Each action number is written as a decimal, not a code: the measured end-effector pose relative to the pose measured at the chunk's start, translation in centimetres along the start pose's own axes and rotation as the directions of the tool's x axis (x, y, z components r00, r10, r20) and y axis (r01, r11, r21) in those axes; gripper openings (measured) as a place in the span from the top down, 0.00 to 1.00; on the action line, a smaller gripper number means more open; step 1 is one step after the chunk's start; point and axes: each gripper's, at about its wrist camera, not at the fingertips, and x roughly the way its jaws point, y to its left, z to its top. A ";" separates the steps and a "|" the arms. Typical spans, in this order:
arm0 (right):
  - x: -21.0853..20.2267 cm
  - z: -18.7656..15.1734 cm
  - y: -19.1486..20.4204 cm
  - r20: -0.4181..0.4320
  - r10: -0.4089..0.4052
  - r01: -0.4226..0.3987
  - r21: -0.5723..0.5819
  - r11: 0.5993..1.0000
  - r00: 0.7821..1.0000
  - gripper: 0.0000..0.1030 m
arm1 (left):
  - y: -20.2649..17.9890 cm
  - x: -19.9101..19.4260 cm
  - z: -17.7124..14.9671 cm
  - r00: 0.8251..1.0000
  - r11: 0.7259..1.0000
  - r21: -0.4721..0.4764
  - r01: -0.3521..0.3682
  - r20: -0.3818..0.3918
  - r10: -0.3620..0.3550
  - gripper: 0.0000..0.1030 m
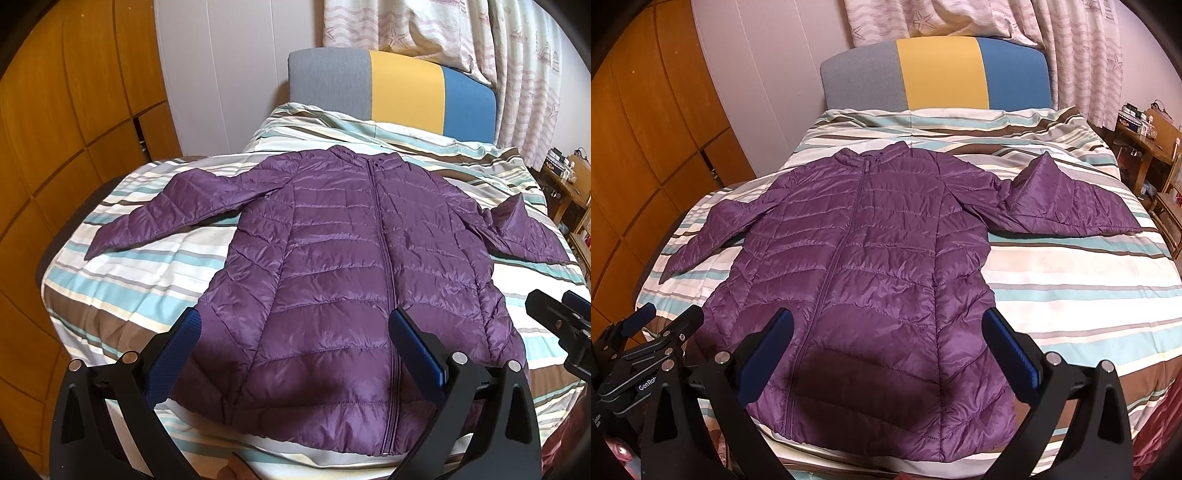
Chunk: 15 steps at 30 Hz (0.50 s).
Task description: Fold large clothes
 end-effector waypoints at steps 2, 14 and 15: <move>0.1 0.0 0.0 -0.002 0.002 -0.002 -0.001 1.000 1.000 0.02 | -0.1 0.1 -0.1 1.000 1.000 -0.001 0.002 -0.003 -0.002 0.03; 0.2 0.0 -0.3 -0.004 0.007 -0.007 0.003 1.000 1.000 0.02 | -0.1 0.3 -0.1 1.000 1.000 -0.002 0.001 -0.009 -0.001 0.03; 0.2 0.0 -0.2 -0.004 0.007 -0.007 0.003 1.000 1.000 0.02 | -0.1 0.4 -0.2 1.000 1.000 -0.002 0.000 -0.010 0.000 0.03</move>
